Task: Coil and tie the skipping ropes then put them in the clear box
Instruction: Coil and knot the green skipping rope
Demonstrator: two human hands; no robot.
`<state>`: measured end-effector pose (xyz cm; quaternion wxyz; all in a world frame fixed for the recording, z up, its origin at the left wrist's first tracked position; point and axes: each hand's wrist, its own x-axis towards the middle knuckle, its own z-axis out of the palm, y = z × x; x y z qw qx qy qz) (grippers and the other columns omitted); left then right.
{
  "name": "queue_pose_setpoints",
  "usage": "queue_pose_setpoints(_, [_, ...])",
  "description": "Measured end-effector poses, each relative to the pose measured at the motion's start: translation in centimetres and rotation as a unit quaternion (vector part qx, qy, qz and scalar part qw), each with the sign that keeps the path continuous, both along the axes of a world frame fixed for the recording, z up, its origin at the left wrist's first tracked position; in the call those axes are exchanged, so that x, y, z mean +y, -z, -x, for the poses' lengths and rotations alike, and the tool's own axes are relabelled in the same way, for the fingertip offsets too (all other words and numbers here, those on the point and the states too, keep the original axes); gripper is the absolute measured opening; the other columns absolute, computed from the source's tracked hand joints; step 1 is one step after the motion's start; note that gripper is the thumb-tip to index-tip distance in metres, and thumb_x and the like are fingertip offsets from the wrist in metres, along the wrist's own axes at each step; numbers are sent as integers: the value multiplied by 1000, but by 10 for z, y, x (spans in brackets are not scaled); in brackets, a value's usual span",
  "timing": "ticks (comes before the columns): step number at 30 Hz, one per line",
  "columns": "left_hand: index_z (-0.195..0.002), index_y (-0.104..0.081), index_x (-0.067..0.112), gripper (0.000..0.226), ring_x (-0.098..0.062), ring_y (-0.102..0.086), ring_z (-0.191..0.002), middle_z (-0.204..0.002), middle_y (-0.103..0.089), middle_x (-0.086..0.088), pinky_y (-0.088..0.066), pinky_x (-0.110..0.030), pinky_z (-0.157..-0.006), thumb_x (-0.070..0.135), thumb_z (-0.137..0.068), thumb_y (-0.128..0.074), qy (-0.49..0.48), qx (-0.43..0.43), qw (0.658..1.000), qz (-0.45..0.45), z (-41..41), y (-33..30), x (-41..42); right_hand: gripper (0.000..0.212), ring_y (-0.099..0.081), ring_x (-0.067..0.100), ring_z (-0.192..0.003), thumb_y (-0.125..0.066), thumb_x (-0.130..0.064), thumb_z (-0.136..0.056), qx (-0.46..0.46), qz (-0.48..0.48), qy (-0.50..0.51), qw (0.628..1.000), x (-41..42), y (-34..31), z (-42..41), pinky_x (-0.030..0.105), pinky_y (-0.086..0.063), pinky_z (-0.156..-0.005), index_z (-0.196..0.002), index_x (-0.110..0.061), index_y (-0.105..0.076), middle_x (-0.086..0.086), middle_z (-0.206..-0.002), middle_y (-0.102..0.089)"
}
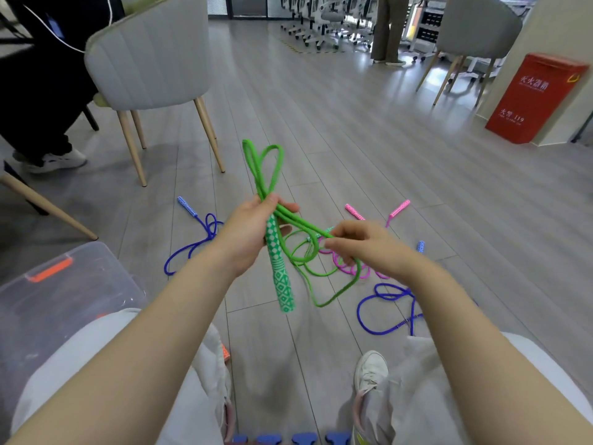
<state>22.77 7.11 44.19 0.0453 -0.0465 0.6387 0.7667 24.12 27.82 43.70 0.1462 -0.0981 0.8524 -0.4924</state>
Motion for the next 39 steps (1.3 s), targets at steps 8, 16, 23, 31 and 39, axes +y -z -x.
queue_pose_setpoints(8, [-81,-51,17,26,-14,-55,-65,-74,-56,1,-47,-28,-65,15,-103,-39,-183,-11,982,44,24,8,-30,15,-56,16,-75,-60,-29,-93,58,-140,91,984,54,-2,6,38,-49,-77,-83,-20,-68,13,-83,-66])
queue_pose_setpoints(16, [-84,-56,13,23,-14,-61,-64,-72,-63,0,-53,-28,-68,19,-103,-44,-29,34,993,114,7,6,-13,13,-51,14,-64,-61,-25,-95,128,5,61,990,14,-9,-1,42,-55,-68,-91,-19,-72,20,-76,-57])
queue_pose_setpoints(23, [-92,-65,10,23,-11,-61,-70,-93,-74,-3,-51,-27,-73,22,-101,-48,100,60,970,215,-8,7,3,13,-41,6,-56,-61,-26,-95,180,1,23,983,-14,0,-8,29,-38,-58,-88,-27,-72,-4,-62,-52])
queue_pose_setpoints(31, [-111,-64,4,30,-8,-68,-81,-95,-75,-5,-53,-20,-72,24,-104,-43,198,23,967,157,-16,6,10,14,-47,1,-52,-60,-26,-95,181,-38,47,982,-19,2,-5,19,-36,-57,-86,-25,-70,-23,-55,-55])
queue_pose_setpoints(39, [-93,-59,15,23,-20,-63,-90,-79,-62,3,-47,-45,-96,27,-103,-42,218,22,942,253,-20,12,12,19,-41,7,-50,-65,-36,-89,182,-92,90,975,-23,16,-1,24,-32,-50,-88,-28,-48,-8,-55,-47])
